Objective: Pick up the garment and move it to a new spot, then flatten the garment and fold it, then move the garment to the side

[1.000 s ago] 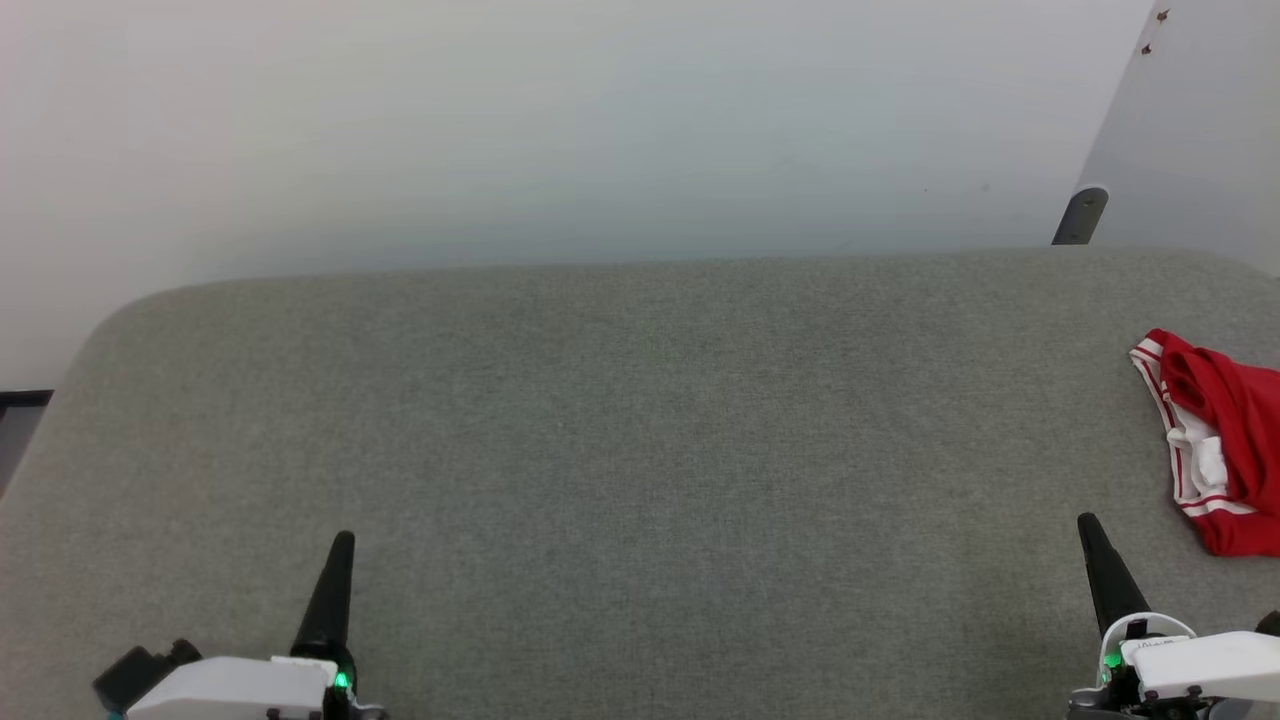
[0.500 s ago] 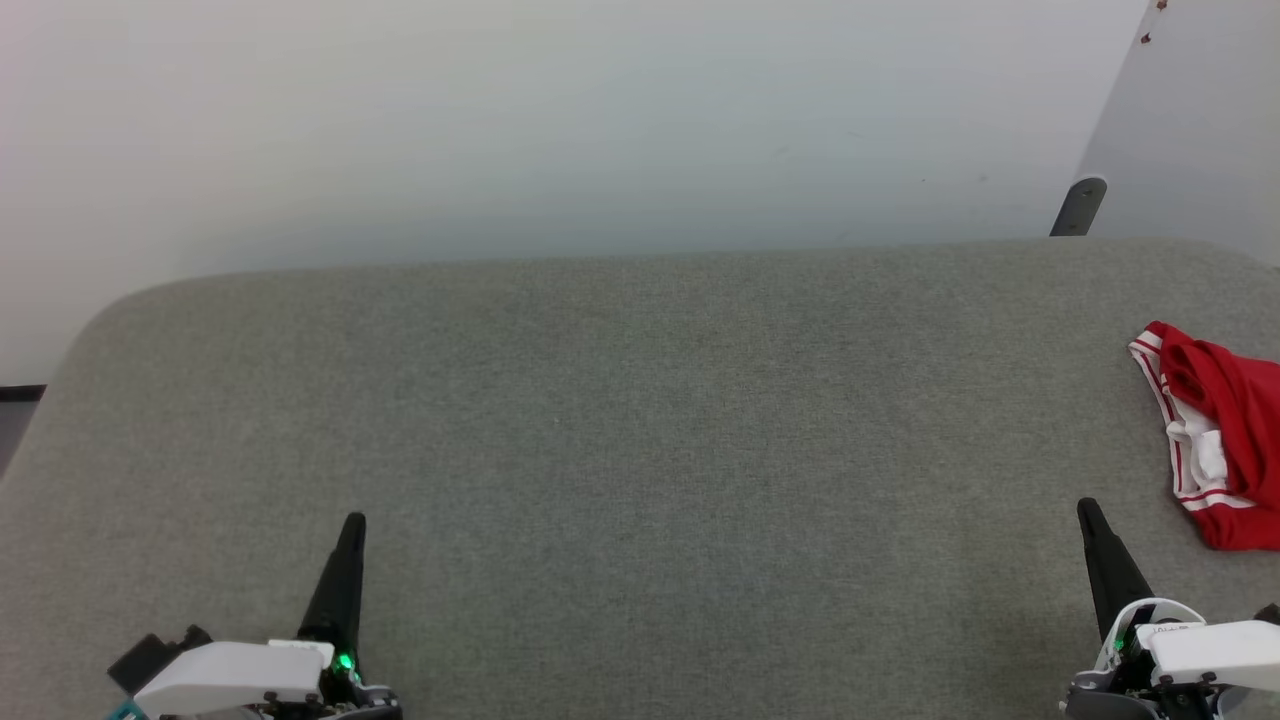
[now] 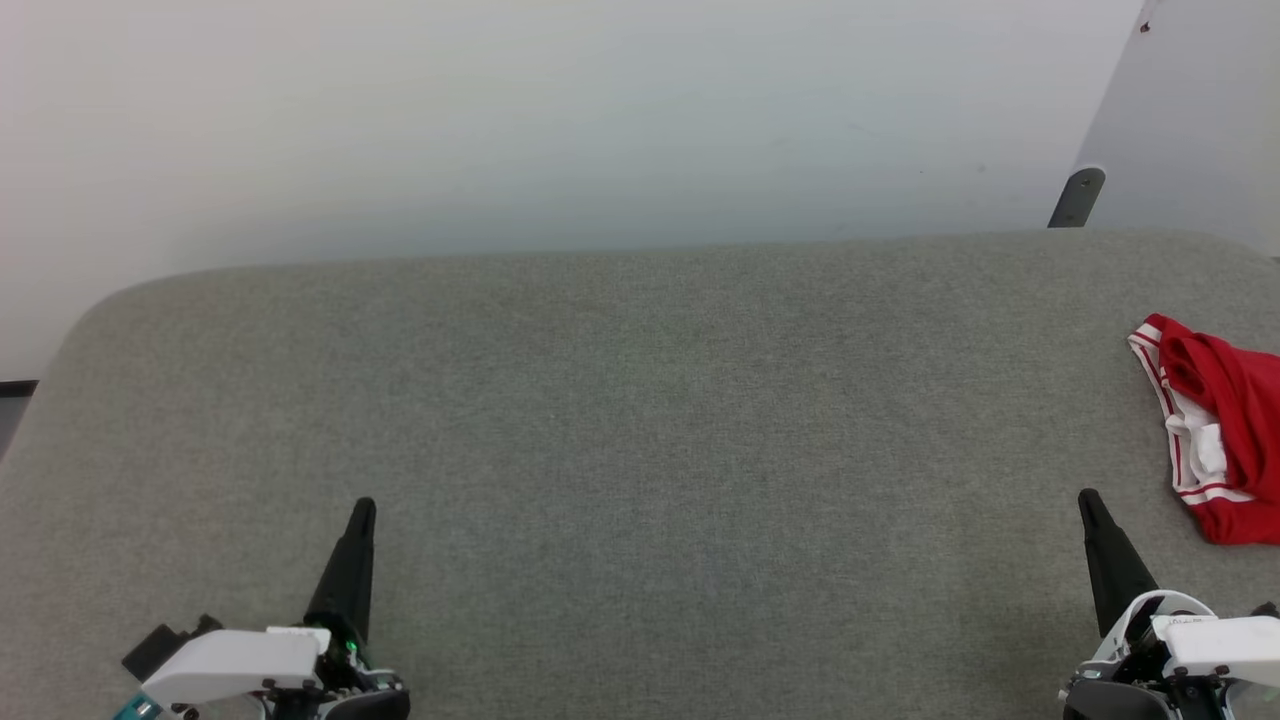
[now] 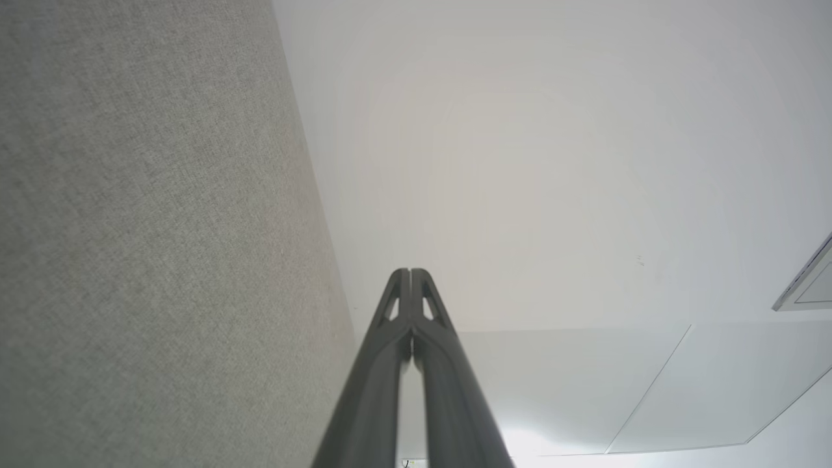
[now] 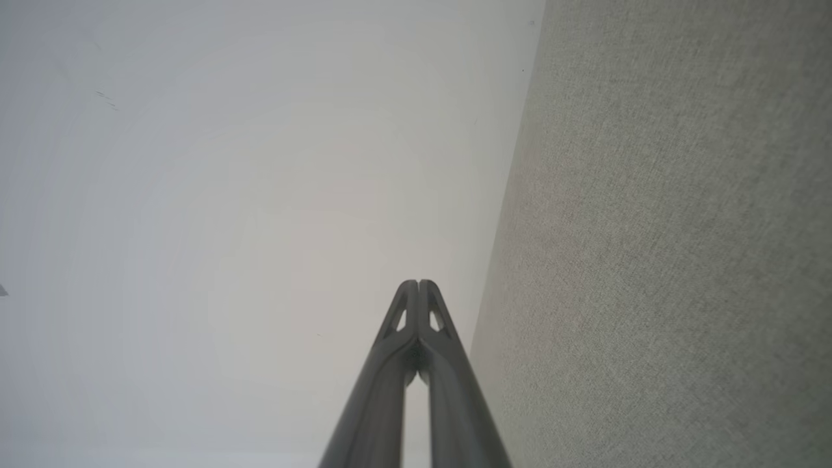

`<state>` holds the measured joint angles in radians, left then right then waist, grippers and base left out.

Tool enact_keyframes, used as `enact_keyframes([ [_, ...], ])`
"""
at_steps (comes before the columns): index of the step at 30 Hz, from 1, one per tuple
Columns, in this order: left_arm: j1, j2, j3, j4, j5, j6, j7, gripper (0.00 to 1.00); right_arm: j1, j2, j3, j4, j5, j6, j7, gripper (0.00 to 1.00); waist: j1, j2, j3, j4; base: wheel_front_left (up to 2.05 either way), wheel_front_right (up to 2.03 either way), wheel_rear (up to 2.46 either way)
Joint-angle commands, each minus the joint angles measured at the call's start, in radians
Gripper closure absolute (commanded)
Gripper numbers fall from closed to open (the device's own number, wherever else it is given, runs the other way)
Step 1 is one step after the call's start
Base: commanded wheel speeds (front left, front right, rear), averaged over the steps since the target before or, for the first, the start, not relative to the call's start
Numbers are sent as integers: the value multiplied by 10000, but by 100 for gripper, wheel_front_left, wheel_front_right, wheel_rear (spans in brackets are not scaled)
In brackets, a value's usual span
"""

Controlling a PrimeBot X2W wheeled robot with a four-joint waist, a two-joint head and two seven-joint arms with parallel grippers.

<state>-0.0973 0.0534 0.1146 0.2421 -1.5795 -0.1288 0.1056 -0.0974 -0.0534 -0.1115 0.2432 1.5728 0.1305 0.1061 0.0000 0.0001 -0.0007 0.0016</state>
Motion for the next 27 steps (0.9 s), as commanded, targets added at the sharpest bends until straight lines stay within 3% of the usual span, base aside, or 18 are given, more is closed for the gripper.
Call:
enact_keyframes([
  [1,-149,-32,-1,33,-222,-34,90,100,-164,46,-30,16,248,4,78,100,0,-1,15,-6,0,0,0],
  [27,-179,-44,-5,48,-346,-35,117,100,-138,53,-36,23,420,4,110,100,0,-1,38,-16,0,0,0],
])
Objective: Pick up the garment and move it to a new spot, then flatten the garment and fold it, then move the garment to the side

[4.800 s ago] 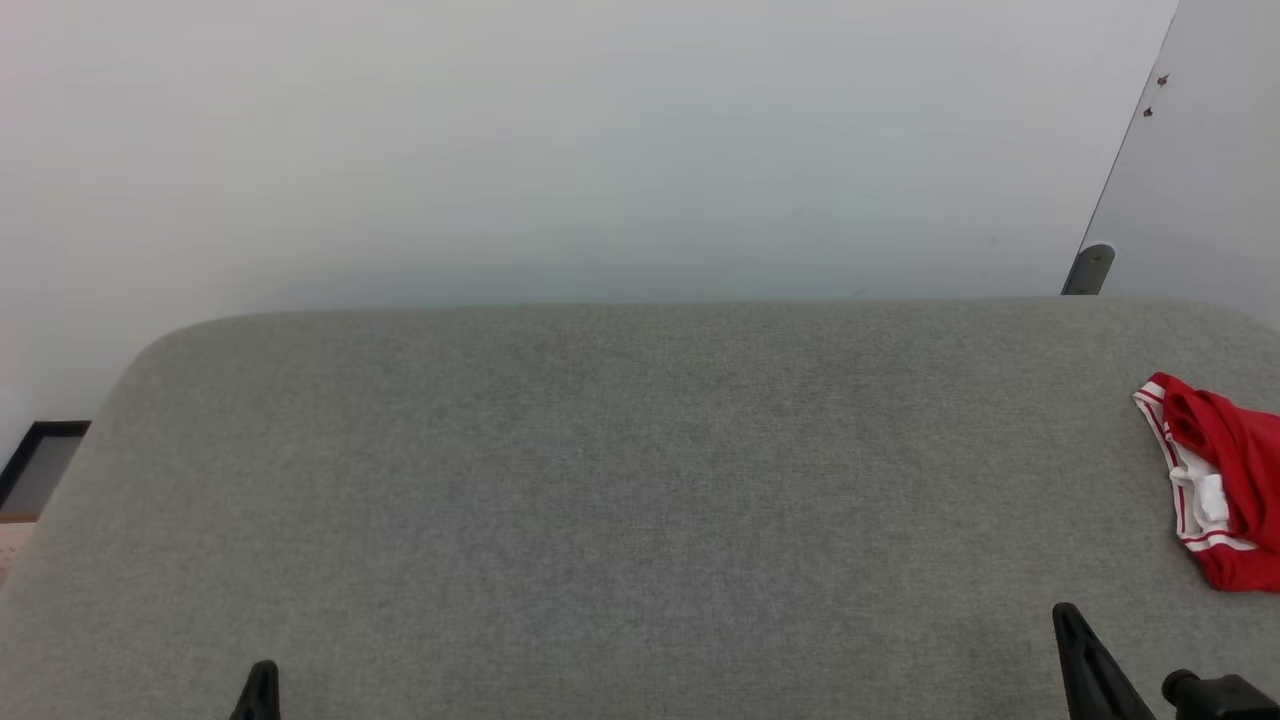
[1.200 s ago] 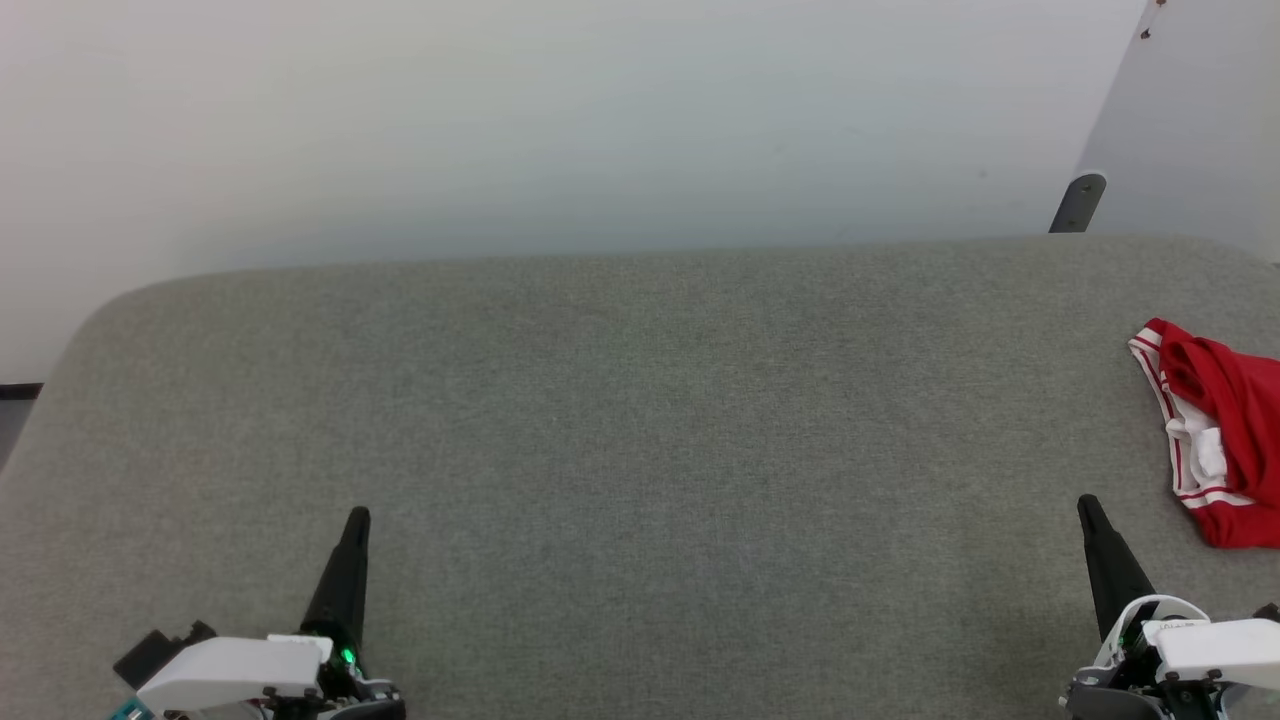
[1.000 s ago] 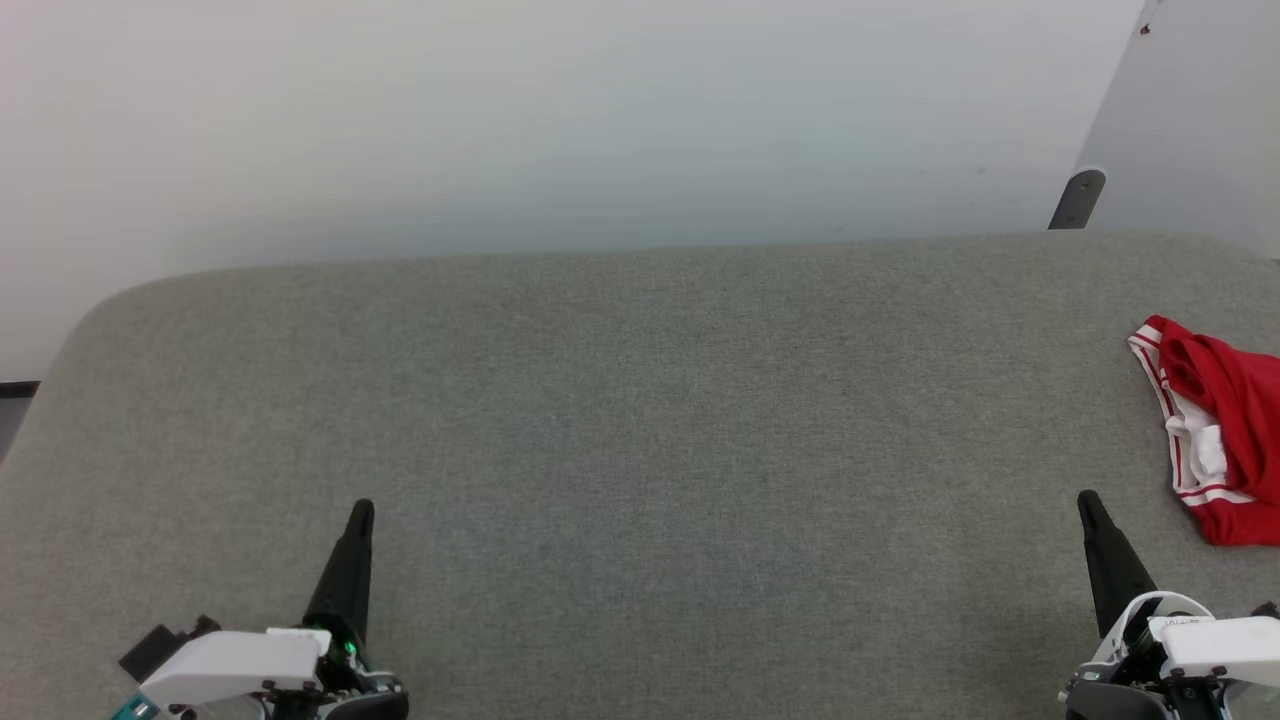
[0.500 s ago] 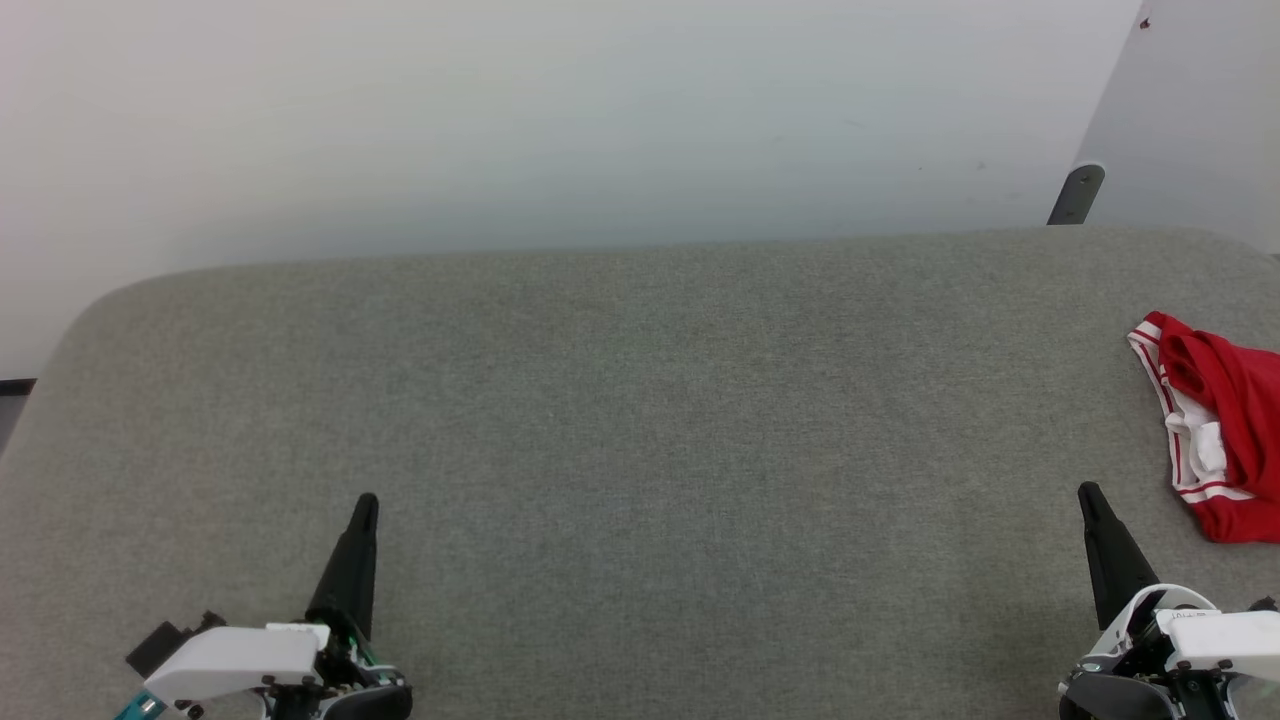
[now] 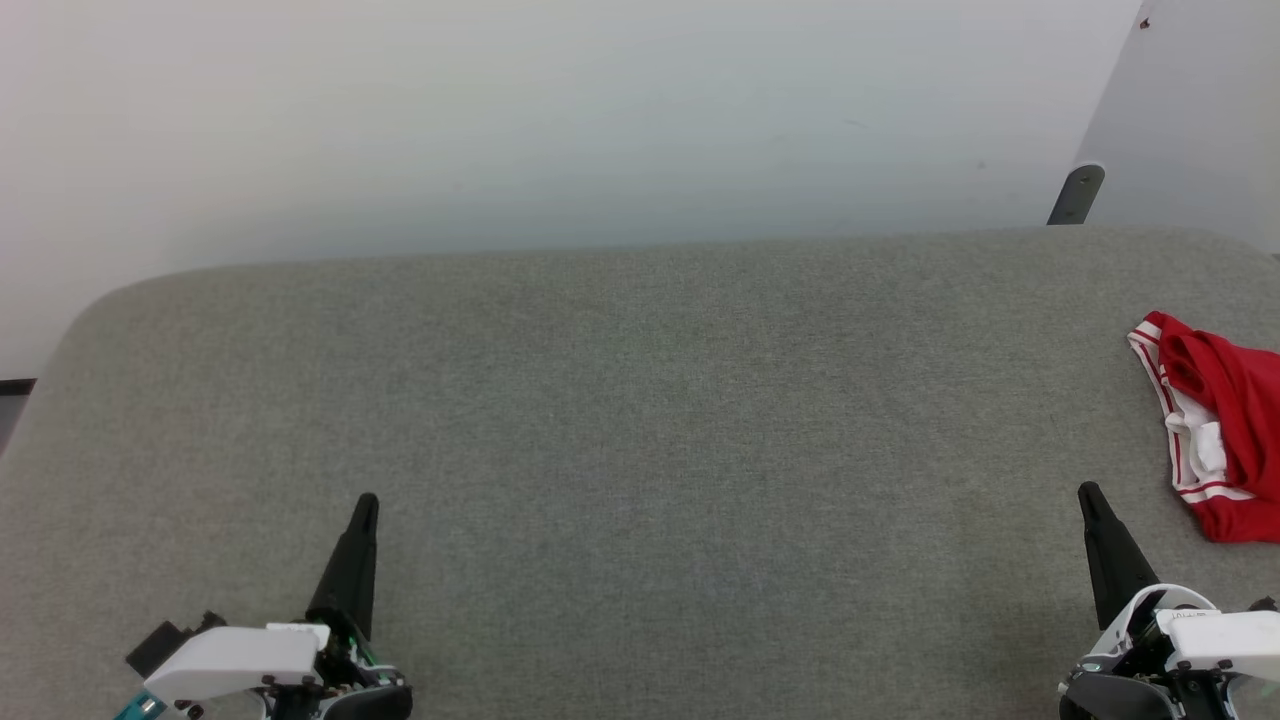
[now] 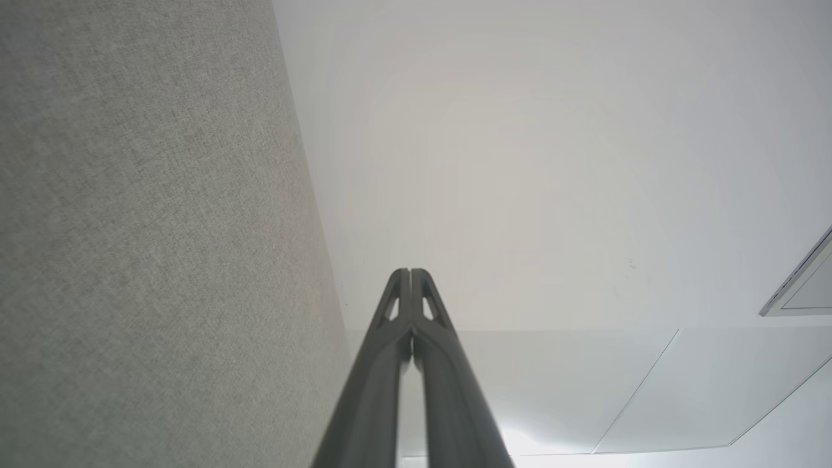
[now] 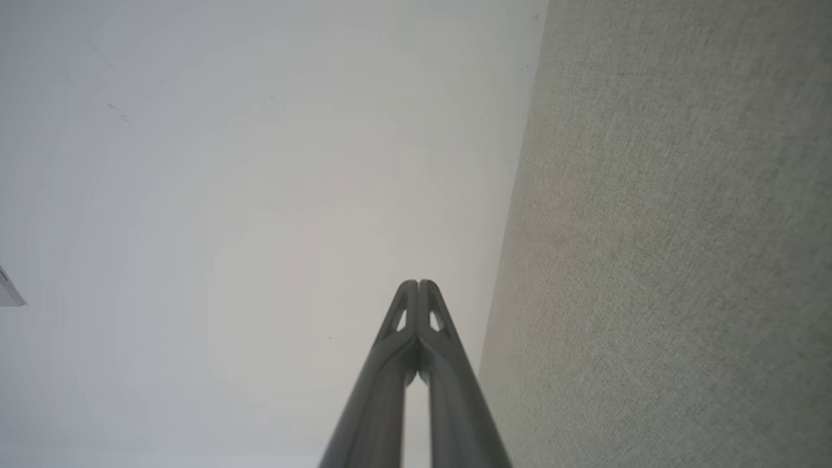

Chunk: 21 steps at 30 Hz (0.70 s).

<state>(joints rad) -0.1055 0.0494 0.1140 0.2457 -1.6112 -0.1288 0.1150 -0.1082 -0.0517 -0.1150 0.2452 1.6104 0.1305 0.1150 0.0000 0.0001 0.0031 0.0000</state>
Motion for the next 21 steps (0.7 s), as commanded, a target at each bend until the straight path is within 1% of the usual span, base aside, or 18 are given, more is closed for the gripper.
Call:
enact_keyframes([
  [1,-96,-3,1,11,-30,-35,23,100,-30,36,-2,4,44,4,21,100,0,-1,0,0,0,0,0],
  [21,-96,-3,-1,10,-31,-35,21,100,-30,36,0,4,46,4,20,100,0,-1,0,0,0,0,0],
])
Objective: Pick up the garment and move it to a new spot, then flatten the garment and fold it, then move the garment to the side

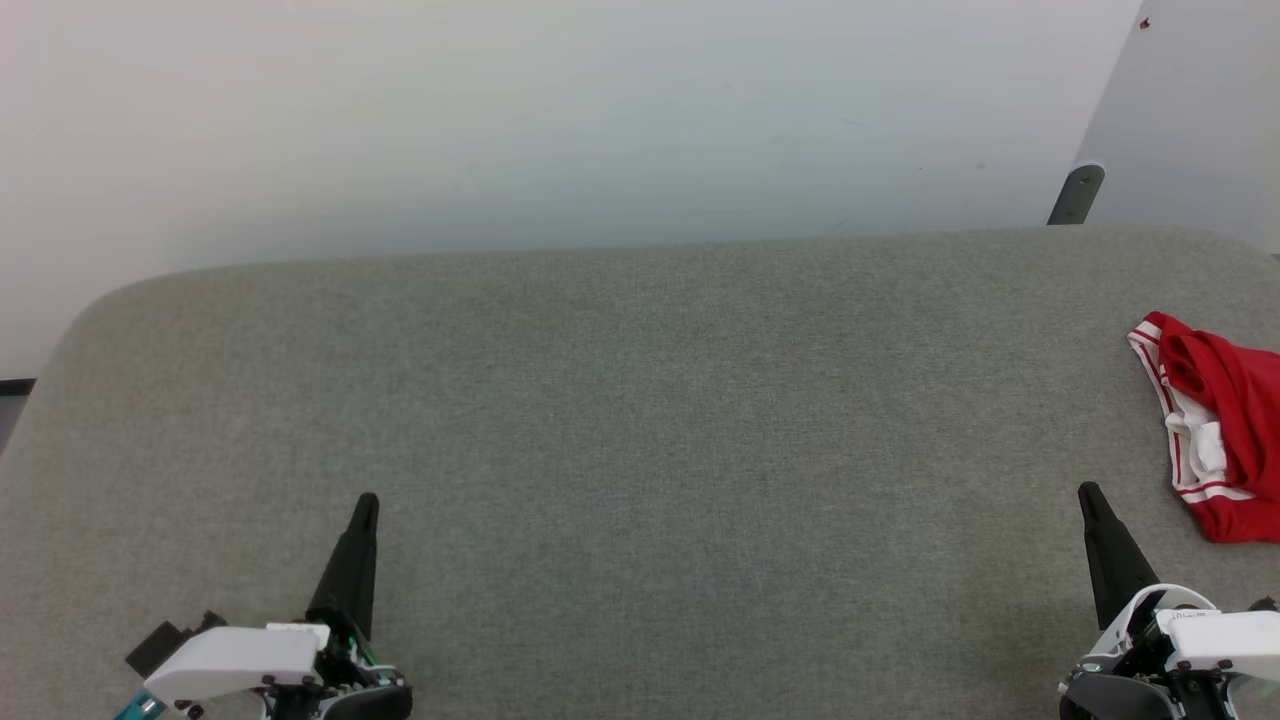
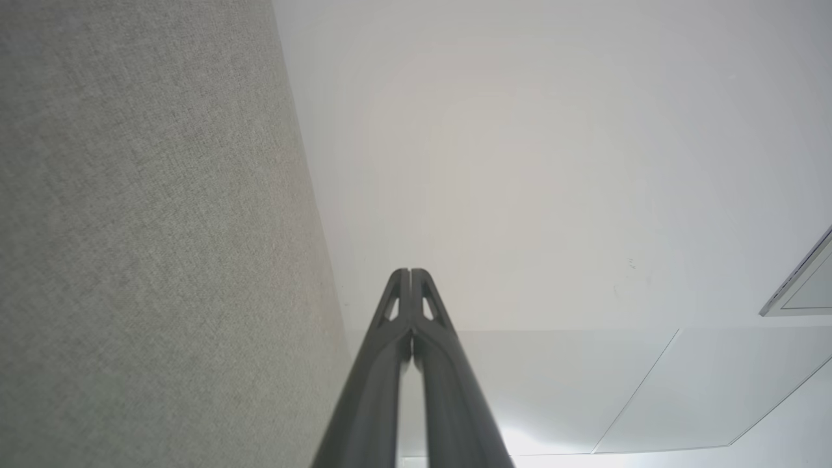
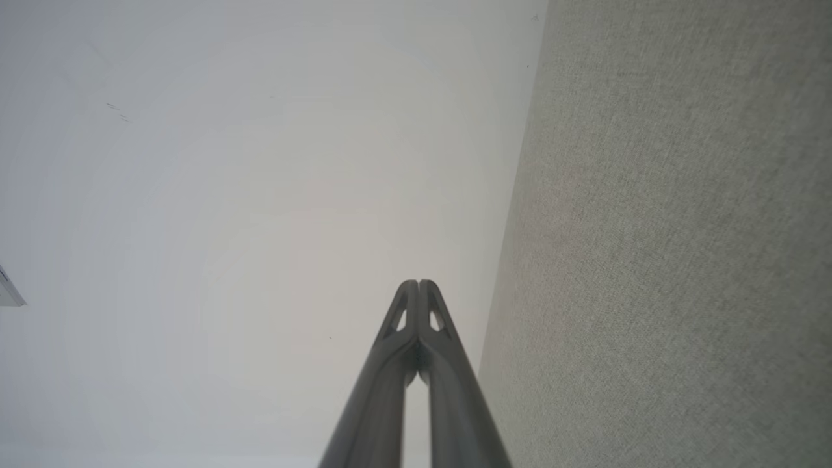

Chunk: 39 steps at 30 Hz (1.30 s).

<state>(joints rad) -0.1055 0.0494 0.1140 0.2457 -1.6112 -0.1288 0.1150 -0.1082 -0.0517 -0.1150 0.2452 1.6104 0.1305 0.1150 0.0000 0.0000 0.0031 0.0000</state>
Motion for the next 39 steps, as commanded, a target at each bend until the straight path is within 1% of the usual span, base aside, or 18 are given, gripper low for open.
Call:
enact_keyframes([
  [1,-96,-3,-1,10,-31,-35,21,100,-30,36,0,4,46,4,20,100,0,0,0,0,0,0,0],
  [39,-95,-3,-2,8,-33,-36,19,100,-30,36,3,3,48,4,18,100,0,0,0,0,0,0,0],
])
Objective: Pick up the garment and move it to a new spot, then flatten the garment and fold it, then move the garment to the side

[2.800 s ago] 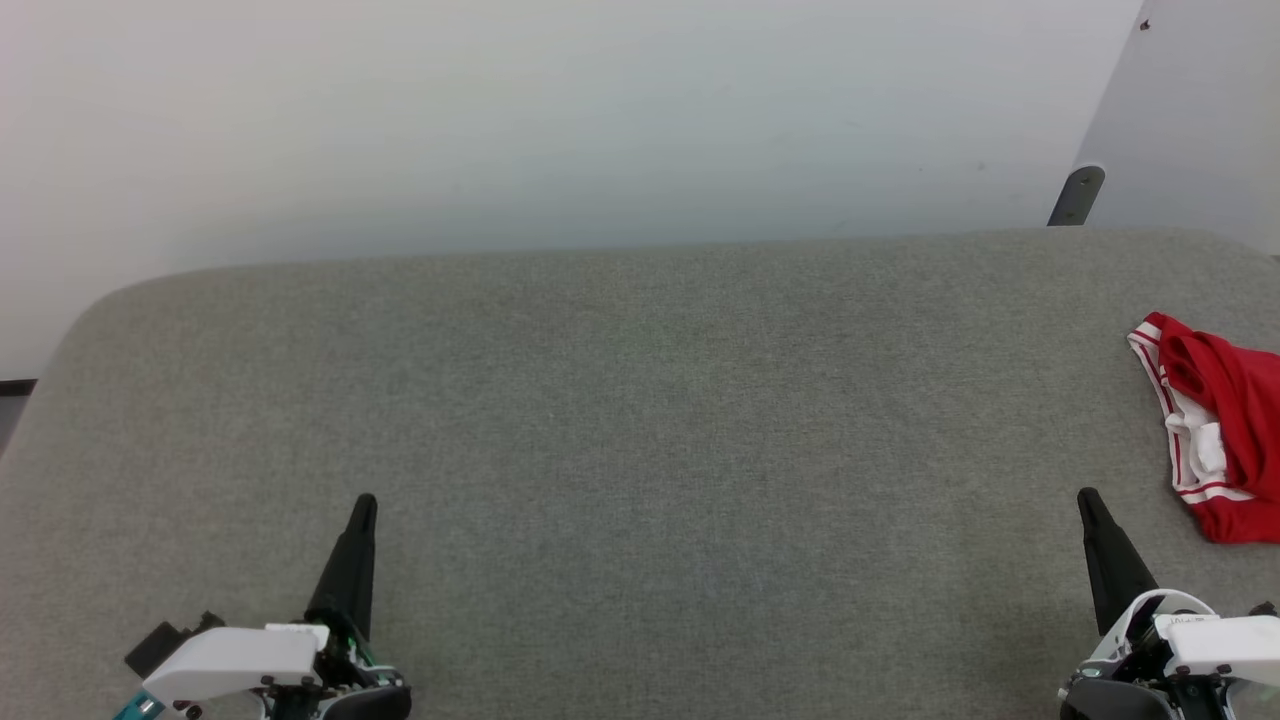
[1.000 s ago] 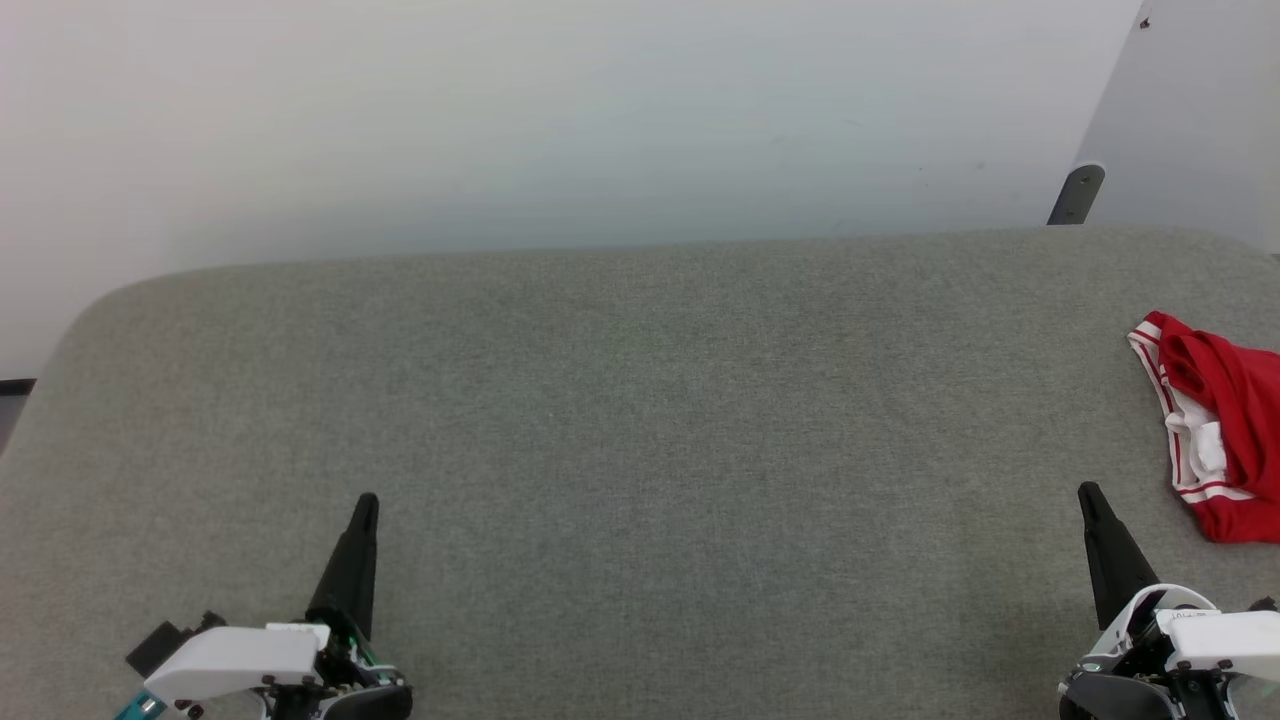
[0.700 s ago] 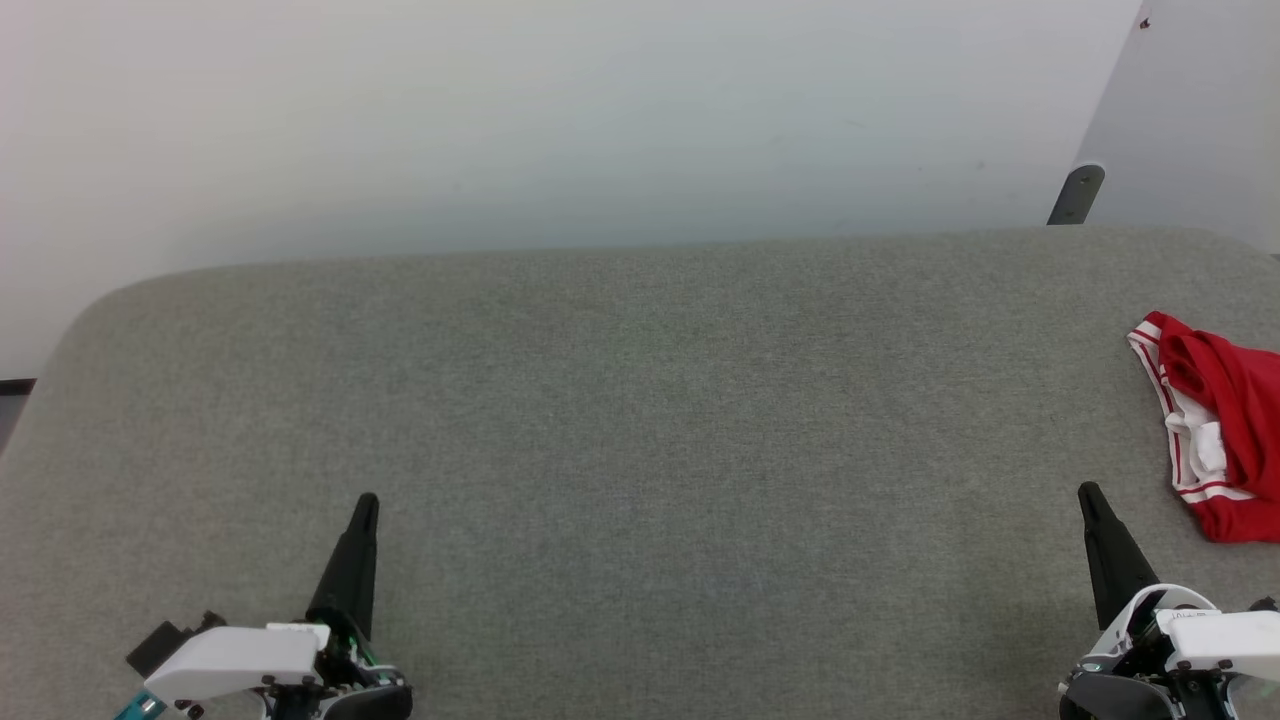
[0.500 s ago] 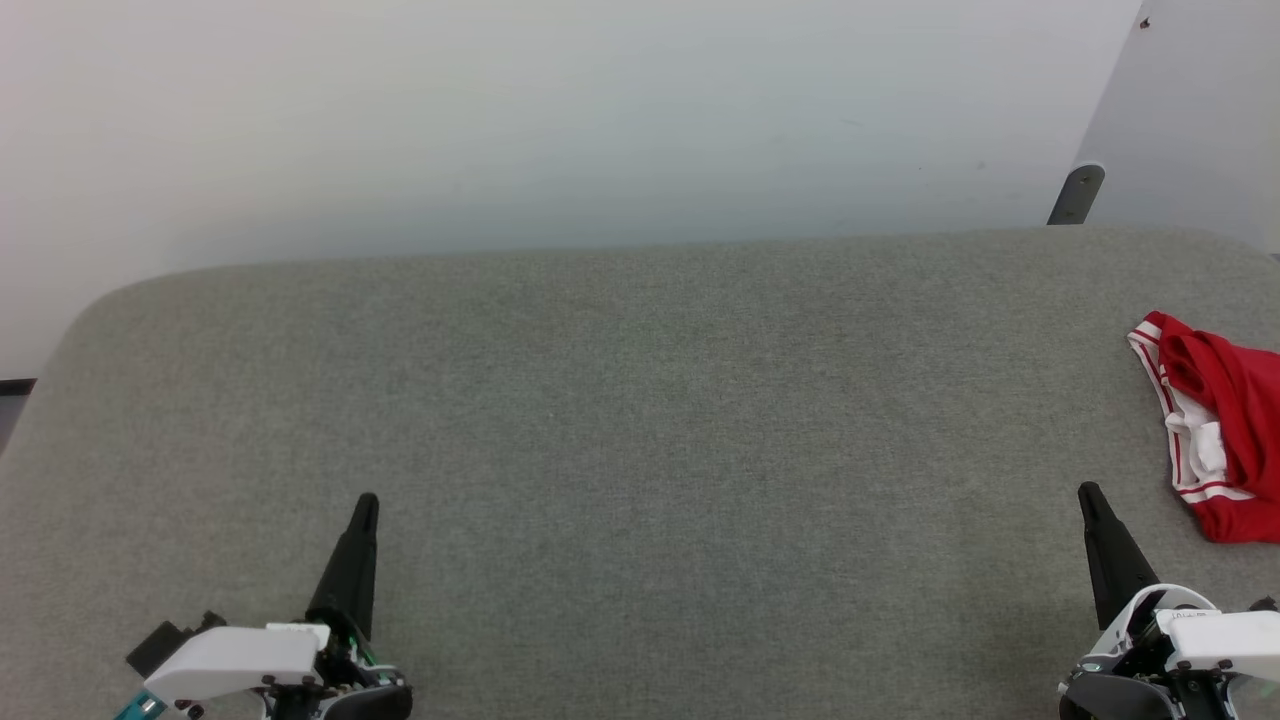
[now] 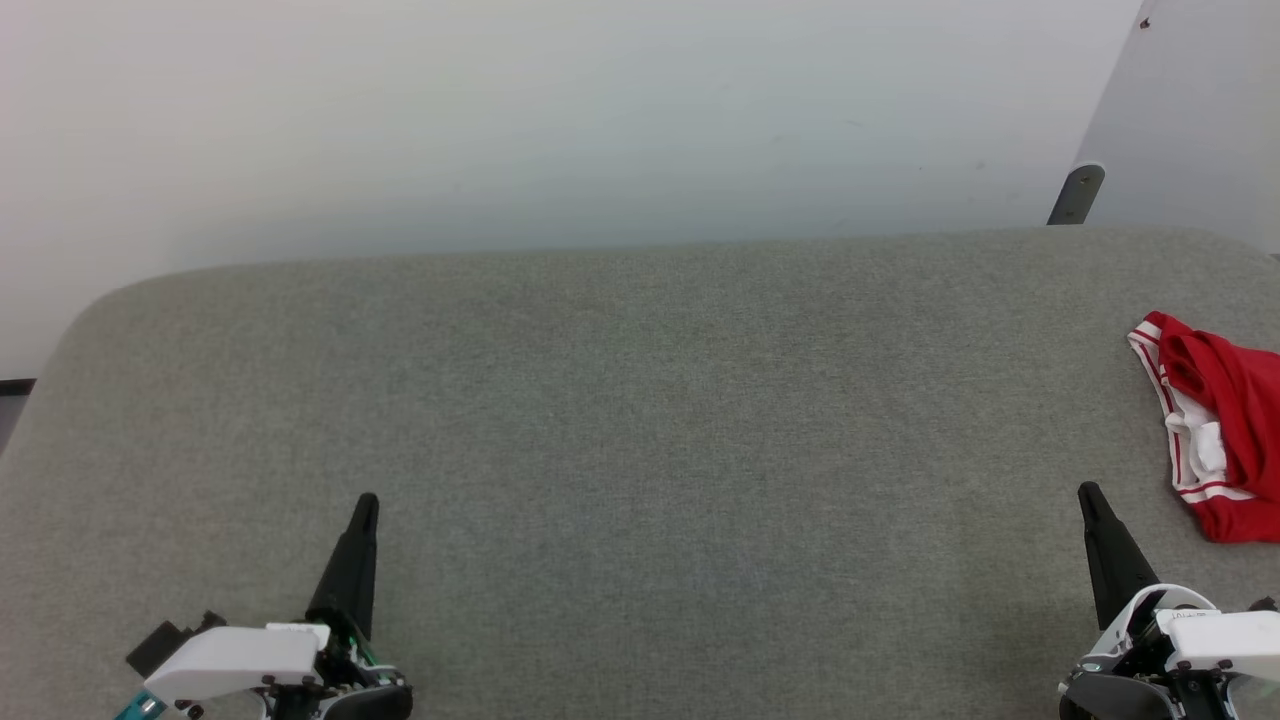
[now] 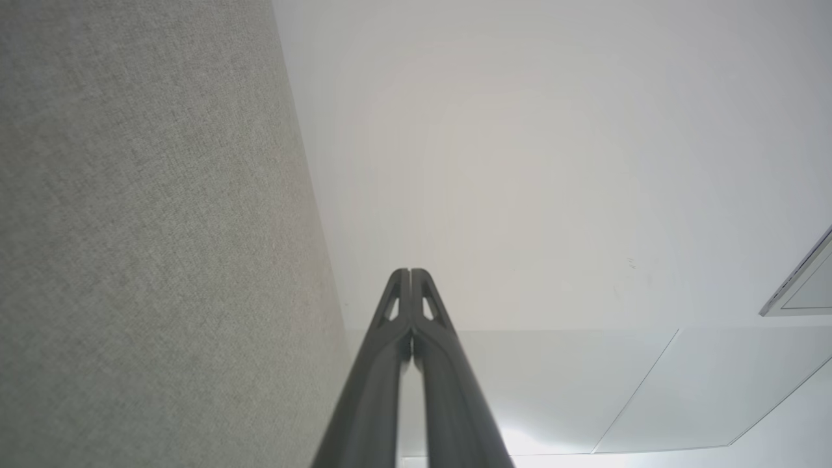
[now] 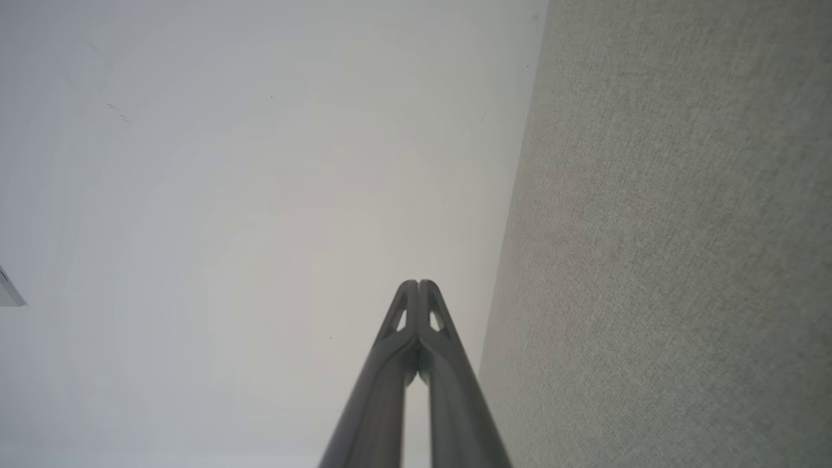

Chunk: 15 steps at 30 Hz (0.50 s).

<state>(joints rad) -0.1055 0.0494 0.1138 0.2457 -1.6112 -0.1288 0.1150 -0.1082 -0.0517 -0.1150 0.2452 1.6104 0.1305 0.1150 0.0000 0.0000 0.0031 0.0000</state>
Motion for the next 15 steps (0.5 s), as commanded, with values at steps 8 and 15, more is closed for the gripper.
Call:
enact_keyframes([
  [8,-95,-3,0,8,-33,-36,18,100,-29,36,3,3,48,4,18,100,0,0,0,0,0,0,0],
  [15,-95,-3,-1,8,-34,-36,18,100,-29,36,3,3,48,4,17,100,0,0,0,0,0,0,0],
])
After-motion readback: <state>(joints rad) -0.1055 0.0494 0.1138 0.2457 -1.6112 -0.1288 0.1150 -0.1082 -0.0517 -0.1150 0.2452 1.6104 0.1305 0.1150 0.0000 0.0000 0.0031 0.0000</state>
